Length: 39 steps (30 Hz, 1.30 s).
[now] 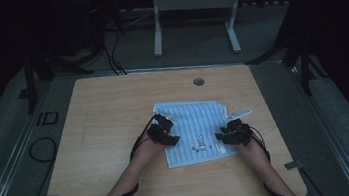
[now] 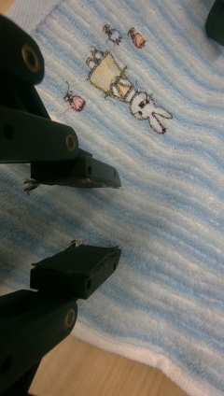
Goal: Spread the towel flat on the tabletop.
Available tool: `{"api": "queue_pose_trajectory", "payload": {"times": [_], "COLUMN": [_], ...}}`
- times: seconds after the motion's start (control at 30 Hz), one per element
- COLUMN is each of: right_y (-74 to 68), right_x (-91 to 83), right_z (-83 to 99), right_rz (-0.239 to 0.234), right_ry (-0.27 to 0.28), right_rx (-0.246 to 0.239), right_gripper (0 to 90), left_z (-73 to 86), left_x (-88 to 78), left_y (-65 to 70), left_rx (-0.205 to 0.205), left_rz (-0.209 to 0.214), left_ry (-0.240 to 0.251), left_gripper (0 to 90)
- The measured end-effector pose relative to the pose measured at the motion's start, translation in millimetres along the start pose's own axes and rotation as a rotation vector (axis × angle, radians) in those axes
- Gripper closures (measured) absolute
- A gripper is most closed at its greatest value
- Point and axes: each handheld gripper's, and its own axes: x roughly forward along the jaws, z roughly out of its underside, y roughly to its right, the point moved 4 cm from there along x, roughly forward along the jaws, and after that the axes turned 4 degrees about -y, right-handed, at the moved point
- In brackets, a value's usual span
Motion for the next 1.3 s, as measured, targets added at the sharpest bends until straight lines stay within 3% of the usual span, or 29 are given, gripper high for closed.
{"api": "queue_pose_trajectory", "payload": {"times": [0.03, 0.23, 0.43, 0.5, 0.57, 0.6, 0.63, 0.67, 0.77, 0.87, 0.9, 0.97, 1.07, 1.3], "right_y": [3.8, 13.6, 17.6, 13.3, 7.8, 7.8, 5.0, 4.1, 3.2, 2.7, 1.1, 0.8, 0.6, 0.4], "right_x": [2.2, 7.6, 10.5, 7.4, -1.8, -1.8, -13.5, -19.6, -37.3, -44.2, -46.9, -47.4, -45.3, -40.5], "right_z": [-3.4, -11.4, -17.4, -18.5, -14.8, -14.8, -8.0, -4.0, 10.4, 21.7, 32.5, 36.7, 49.9, 54.4], "right_rz": [0.004, 0.005, -0.017, -0.017, -0.026, -0.026, -0.025, -0.03, -0.034, -0.026, -0.013, -0.014, -0.037, -0.015], "right_ry": [-0.003, -0.004, -0.021, -0.063, -0.051, -0.051, -0.038, -0.027, 0.0, 0.009, -0.007, -0.01, -0.022, -0.028], "right_rx": [0.008, 0.032, 0.046, 0.009, -0.026, -0.026, -0.043, -0.046, -0.046, -0.035, -0.052, -0.048, -0.044, -0.066], "right_gripper": [58.5, 58.4, 55.0, 51.7, 50.5, 50.5, 50.4, 50.3, 49.9, 49.9, 49.8, 49.7, 49.0, 51.5], "left_z": [-5.9, -16.9, -23.4, -20.4, -13.1, -8.1, -3.0, 7.0, 16.7, 28.8, 32.0, 37.0, 42.1, 41.0], "left_x": [3.0, 9.5, 11.0, 6.9, 0.0, -4.7, -10.3, -21.8, -31.9, -38.8, -39.0, -37.4, -28.7, -20.6], "left_y": [-5.2, -14.8, -22.7, -18.2, -11.2, -7.3, -2.7, 7.6, 18.9, 34.5, 39.0, 45.2, 49.7, 49.1], "left_rx": [-0.02, -0.034, -0.08, -0.061, -0.042, -0.03, -0.013, 0.024, 0.055, 0.094, 0.106, 0.116, 0.12, 0.13], "left_rz": [0.0, -0.014, 0.011, 0.019, 0.053, 0.058, 0.055, 0.074, 0.1, 0.12, 0.127, 0.128, 0.124, 0.101], "left_ry": [0.001, 0.008, -0.005, -0.013, -0.003, -0.006, 0.003, 0.02, 0.043, 0.05, 0.047, 0.045, 0.013, 0.005], "left_gripper": [46.7, 46.7, 45.7, 42.5, 39.8, 39.8, 39.8, 39.7, 39.6, 39.7, 39.7, 39.7, 39.7, 40.1]}}
